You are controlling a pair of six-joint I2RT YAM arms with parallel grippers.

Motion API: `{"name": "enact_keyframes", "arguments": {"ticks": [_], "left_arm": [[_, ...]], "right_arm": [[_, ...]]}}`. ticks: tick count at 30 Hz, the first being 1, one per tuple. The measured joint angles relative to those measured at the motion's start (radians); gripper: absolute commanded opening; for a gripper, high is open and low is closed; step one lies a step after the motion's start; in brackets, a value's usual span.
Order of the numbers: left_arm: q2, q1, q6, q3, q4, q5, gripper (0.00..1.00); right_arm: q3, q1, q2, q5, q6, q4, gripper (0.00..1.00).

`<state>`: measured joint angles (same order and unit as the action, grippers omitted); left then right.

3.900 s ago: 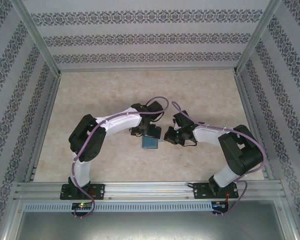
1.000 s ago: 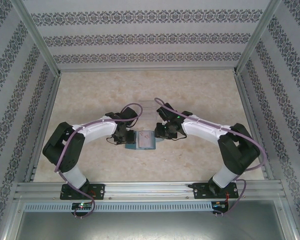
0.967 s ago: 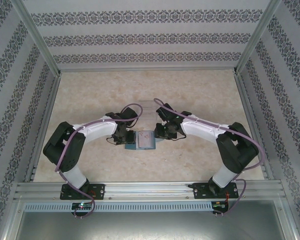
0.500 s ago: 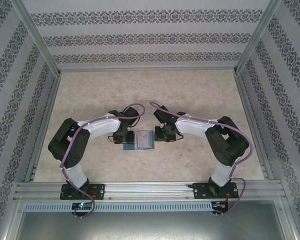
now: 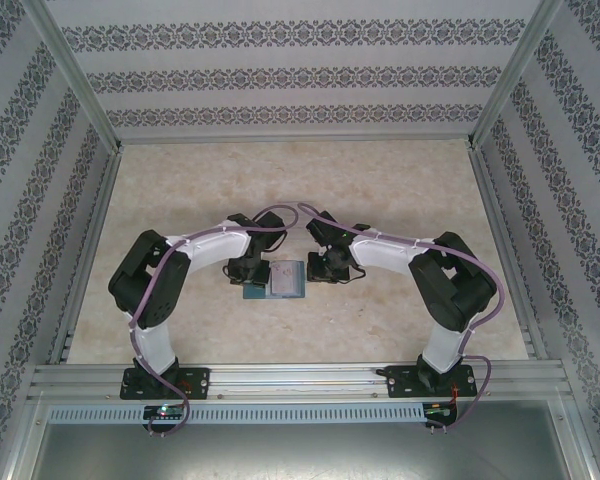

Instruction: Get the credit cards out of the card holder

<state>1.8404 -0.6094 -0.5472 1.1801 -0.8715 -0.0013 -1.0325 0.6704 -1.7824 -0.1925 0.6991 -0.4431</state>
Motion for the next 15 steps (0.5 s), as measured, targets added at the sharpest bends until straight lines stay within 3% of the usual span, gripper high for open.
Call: {"name": "enact_keyframes", "arguments": {"ticks": [5,8,15], "left_arm": [[0.025,-0.006,-0.001,0.027,-0.039,-0.033,0.24],[0.035,-0.011,-0.001,0.039,-0.055,-0.04,0.26],[0.043,-0.011,-0.003,0.053,-0.084,-0.063,0.44]], "right_arm": [[0.0,0.0,-0.001,-0.003,0.0,0.003,0.21],[0.0,0.0,-0.001,-0.006,0.0,0.003,0.21],[0.003,0.0,0.001,-0.008,0.0,0.006,0.22]]}}
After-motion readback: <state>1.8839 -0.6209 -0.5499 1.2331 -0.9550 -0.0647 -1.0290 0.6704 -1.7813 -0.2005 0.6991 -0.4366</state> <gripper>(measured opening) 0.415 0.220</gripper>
